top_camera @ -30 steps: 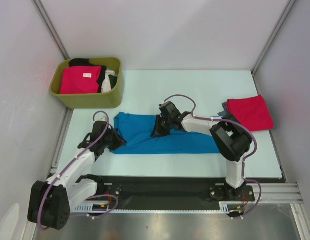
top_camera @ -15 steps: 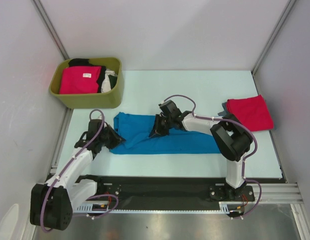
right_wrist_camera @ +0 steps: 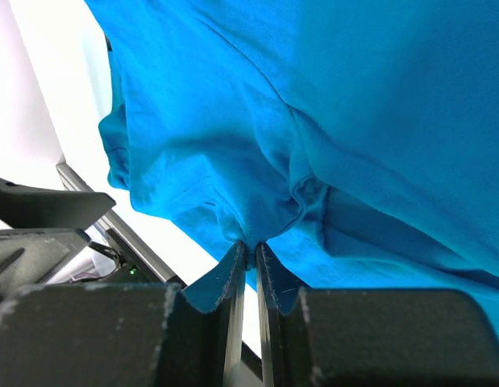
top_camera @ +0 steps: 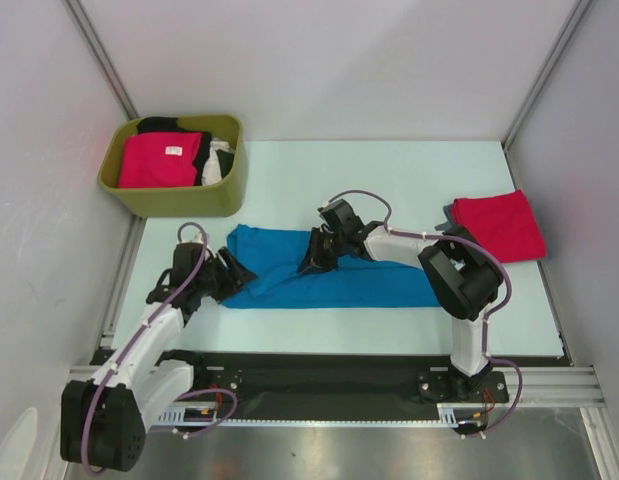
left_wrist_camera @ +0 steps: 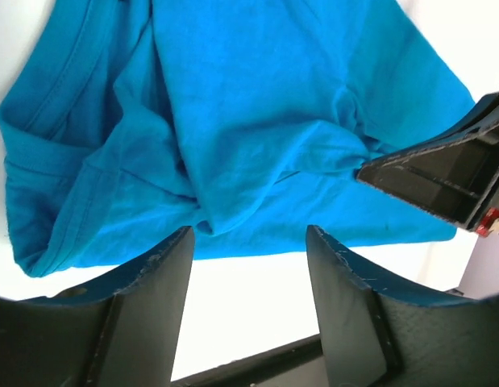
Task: Fold and stack the t-shirts
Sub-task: Fold the tshirt
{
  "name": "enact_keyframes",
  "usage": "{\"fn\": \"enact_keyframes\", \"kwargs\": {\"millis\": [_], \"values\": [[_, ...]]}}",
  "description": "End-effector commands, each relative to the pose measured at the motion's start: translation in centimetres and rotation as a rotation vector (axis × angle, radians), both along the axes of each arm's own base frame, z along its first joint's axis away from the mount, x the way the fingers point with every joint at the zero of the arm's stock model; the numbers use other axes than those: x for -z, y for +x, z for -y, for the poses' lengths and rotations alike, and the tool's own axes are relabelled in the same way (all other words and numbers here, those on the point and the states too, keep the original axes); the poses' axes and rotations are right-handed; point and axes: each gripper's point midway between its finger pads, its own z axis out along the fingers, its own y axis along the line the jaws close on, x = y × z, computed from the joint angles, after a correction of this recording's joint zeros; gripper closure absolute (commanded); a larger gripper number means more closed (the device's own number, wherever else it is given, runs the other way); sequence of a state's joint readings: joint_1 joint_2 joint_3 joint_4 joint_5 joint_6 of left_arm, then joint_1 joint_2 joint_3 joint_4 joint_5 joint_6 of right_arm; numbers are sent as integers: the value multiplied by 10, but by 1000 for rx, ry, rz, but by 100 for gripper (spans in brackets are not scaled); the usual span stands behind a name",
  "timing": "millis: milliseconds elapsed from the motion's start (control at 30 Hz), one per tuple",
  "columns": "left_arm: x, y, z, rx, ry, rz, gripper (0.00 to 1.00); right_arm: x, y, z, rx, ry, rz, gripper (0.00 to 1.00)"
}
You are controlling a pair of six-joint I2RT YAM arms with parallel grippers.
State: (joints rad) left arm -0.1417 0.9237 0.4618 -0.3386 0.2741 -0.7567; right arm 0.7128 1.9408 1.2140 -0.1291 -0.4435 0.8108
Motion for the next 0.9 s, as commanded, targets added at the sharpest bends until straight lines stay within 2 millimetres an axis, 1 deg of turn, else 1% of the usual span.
{"fn": "enact_keyframes", "kwargs": {"millis": [0,33,67,100,133,200,233,333,433,533,567,633,667,733,867], "values": [[2,-1,-2,13,16,62,36,-5,3,-6,-12,33,9,84],[8,-3,-3,18,19,64,36,-5,4,-6,-12,37,11,84],[8,-4,1,38,3,79,36,-5,3,-6,-14,37,9,84],[2,1,4,46,-6,123,36,-5,3,-7,-16,38,11,84],[6,-1,5,53,-9,126,36,-6,3,-7,-15,40,11,84],[2,2,10,65,-19,163,37,-6,3,-7,-16,40,13,84],[0,6,10,60,-15,191,37,-7,4,-8,-17,45,16,84],[1,11,9,49,26,218,38,-8,4,-8,-19,50,18,84],[3,14,12,53,28,224,42,-7,4,-8,-18,47,13,84],[10,16,13,56,30,201,47,-7,4,-9,-20,52,12,84],[19,14,14,61,34,169,48,-7,3,-9,-20,53,11,84],[24,13,15,64,35,147,50,-6,4,-10,-20,54,12,84],[21,16,16,65,31,168,51,-6,3,-10,-22,54,10,84],[24,15,16,65,36,158,51,-7,5,-10,-20,56,10,84],[21,11,17,67,29,177,53,-6,5,-11,-24,56,10,84]]}}
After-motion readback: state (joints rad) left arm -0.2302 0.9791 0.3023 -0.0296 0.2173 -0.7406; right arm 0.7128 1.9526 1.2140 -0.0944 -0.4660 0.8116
